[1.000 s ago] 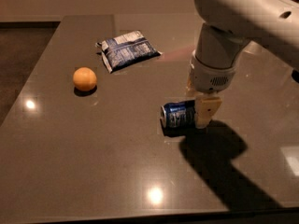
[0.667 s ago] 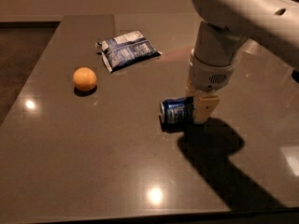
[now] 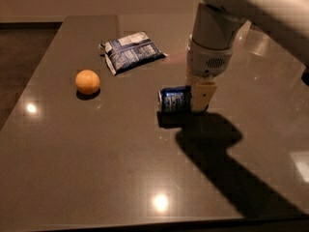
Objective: Move pepsi can near blue chip bag
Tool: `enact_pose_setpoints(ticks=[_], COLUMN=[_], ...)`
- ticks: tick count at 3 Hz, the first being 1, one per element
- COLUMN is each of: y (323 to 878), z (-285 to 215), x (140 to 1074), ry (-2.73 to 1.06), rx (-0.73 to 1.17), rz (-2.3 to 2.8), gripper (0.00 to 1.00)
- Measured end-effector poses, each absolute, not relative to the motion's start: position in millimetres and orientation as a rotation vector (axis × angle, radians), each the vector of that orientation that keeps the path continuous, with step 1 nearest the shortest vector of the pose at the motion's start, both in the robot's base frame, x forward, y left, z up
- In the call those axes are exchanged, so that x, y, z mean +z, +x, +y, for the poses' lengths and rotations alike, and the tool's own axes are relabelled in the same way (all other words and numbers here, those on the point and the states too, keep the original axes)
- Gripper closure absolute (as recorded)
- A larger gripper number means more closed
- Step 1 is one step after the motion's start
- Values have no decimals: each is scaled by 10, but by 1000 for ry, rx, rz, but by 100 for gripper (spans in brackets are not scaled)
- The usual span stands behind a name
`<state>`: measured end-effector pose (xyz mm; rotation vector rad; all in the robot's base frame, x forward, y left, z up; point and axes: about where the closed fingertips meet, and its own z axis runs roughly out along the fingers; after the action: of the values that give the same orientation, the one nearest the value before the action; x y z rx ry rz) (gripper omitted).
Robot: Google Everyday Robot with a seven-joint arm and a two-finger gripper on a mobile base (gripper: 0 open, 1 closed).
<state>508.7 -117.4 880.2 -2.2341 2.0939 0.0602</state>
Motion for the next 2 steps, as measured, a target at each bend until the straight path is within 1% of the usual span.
enact_pose_setpoints(ticks=[1,2], y=[5389,5895], z=[-966,-707], x=[8810,8796], ry=[-2236,-2182], rx=[74,83], rz=[2086,2108], gripper=[100,100])
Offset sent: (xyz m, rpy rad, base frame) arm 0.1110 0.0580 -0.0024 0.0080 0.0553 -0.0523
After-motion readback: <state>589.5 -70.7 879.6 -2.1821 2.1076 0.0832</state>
